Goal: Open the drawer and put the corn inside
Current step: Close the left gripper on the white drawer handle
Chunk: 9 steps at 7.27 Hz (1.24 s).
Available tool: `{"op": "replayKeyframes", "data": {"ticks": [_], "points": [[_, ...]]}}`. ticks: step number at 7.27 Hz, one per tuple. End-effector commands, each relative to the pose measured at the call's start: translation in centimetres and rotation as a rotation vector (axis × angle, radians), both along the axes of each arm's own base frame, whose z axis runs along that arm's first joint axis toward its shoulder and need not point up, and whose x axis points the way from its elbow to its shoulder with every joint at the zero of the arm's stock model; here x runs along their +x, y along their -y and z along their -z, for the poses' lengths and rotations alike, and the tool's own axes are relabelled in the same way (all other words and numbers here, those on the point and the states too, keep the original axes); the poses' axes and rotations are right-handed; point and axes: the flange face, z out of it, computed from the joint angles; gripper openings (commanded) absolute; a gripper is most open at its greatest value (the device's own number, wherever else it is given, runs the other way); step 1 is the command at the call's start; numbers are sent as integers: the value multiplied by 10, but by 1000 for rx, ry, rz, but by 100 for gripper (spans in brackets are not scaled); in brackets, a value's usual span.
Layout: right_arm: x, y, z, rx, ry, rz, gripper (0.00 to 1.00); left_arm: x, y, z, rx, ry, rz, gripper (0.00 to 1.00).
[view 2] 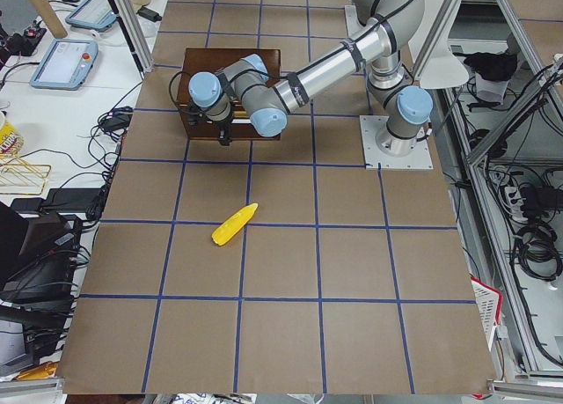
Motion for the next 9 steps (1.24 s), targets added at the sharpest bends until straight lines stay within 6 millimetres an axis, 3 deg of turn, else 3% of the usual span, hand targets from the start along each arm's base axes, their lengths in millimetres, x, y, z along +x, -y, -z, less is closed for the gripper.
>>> {"op": "replayKeyframes", "data": {"ticks": [1,9], "points": [[0,0,0,0,0,0,100,1,2,10,14,-5,-6,100],[0,0,0,0,0,0,100,7,6,17,12,12,-28,100]]}}
